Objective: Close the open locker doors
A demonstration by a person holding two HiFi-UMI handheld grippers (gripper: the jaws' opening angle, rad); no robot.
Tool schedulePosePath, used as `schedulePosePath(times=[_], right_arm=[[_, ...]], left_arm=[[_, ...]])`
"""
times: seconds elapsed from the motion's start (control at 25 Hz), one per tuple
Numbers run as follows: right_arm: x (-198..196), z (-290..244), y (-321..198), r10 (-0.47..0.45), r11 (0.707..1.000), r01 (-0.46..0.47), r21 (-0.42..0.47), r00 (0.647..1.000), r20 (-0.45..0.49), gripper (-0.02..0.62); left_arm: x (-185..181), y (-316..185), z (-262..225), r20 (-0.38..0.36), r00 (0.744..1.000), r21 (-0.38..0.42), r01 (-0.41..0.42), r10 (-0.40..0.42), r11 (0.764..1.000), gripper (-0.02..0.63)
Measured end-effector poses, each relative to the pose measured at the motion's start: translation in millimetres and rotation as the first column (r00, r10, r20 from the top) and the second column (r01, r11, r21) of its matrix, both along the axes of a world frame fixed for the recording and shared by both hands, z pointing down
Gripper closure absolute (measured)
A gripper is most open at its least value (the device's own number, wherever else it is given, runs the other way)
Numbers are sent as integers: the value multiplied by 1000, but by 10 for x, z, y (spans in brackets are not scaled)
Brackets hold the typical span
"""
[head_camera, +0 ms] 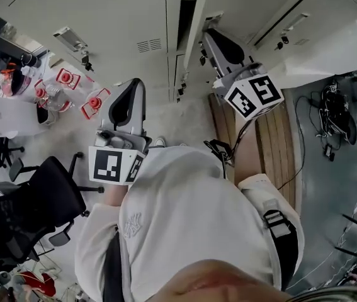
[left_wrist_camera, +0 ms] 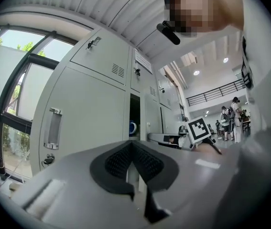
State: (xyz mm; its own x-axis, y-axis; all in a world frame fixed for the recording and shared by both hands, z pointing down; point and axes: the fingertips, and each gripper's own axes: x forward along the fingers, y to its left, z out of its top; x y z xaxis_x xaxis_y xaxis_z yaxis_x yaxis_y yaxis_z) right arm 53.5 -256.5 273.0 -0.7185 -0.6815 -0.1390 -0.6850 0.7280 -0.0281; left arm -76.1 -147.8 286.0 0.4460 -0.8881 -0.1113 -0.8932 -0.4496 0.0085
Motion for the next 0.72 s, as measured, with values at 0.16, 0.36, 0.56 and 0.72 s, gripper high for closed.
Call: schedulePosePath(times=[0.16,0.36,0.56,0.72], right_arm=[[-124,8,-229,16,1000,-16,2,1000,-15,566],[-222,19,-453,53,999,-53,-2,998,-18,568],[-283,13,-645,93,996,-94,-14,995,-36,570],[-298,12,-660,113,993,-114,-22,993,-44,569]], left_arm=[[-147,-59,-9,1,1000,3,18,-18,1000,621],[-307,-131,-22,2,999,2,33,-33,999,621],[-398,-200,-7,-2,999,-4,36,-36,999,621],[-421,-220,10,-6,1000,-8,28,-28,1000,621]])
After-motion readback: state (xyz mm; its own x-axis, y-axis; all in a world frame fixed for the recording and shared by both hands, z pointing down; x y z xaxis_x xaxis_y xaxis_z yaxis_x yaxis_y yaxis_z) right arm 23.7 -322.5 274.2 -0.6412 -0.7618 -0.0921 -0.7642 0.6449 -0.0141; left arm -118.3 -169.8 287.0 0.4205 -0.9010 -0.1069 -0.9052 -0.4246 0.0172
